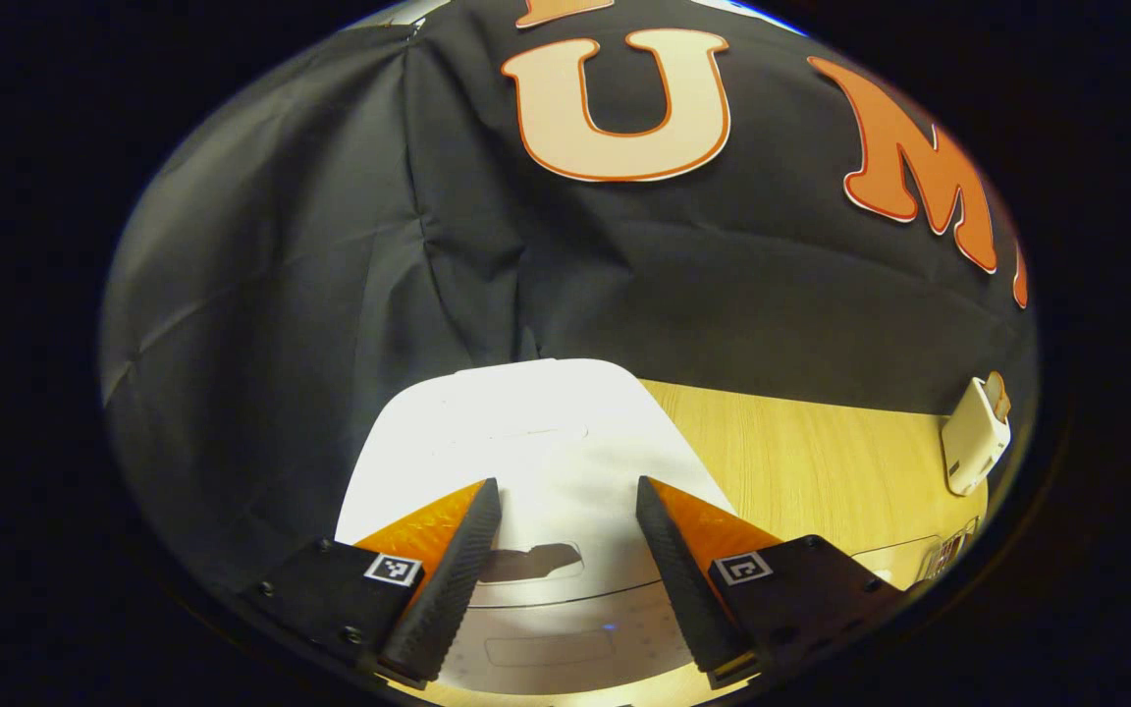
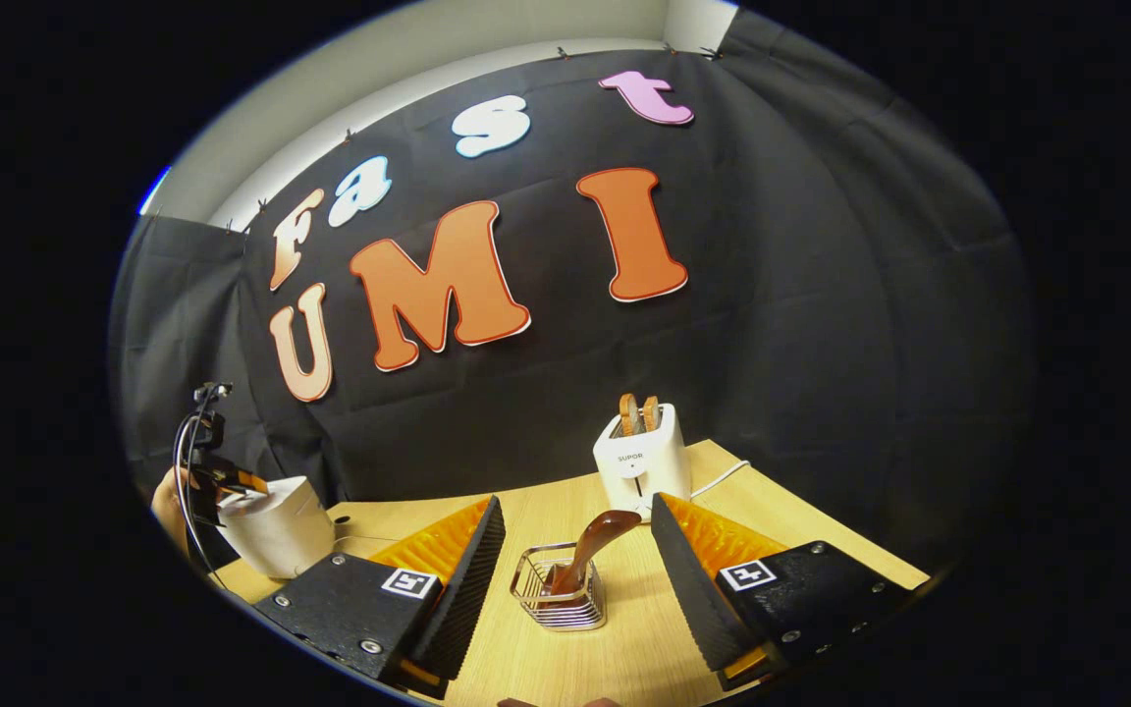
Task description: Close the left gripper, press the button to open the rice cooker; take a wooden spoon from the chopstick holder with the right hand, scoop a spoonful of rice and pour it into the rice cooker, then put the wooden spoon back into the chopstick holder.
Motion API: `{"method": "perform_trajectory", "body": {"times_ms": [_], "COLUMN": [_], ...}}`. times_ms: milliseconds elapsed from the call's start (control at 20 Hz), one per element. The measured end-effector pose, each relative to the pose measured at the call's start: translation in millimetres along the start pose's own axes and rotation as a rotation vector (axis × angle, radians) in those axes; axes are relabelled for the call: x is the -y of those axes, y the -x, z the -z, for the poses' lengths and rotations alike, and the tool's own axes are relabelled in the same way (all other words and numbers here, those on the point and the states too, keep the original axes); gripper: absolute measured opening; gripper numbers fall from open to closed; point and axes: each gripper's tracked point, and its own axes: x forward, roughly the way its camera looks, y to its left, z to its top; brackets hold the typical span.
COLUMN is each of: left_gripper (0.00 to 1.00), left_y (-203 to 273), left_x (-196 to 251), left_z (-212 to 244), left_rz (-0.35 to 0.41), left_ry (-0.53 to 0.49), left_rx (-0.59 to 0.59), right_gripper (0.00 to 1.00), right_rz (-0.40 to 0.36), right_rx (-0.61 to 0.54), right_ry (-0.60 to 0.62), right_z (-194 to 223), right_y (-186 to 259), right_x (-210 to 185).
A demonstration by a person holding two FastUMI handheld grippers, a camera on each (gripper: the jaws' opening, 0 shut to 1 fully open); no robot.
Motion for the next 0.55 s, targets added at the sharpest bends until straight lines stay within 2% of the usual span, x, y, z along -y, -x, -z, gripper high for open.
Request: {"method": "perform_trajectory", "body": {"times_ms": [150, 550], "left_gripper": [0.91, 0.93], "left_y": [20, 108], "left_x": [12, 43], "left_z": [-16, -54], "left_rz": [0.039, 0.143], "left_ry": [0.004, 0.012], "left_rx": [0.147, 0.429], "right_gripper": [0.89, 0.89], "right_rz": [-0.002, -0.006], "right_rx": [0.052, 0.243], "right_ry": [0.064, 0.242], "right_z": [-11, -56], "right_y": [3, 8], "right_x": [-8, -55]}}
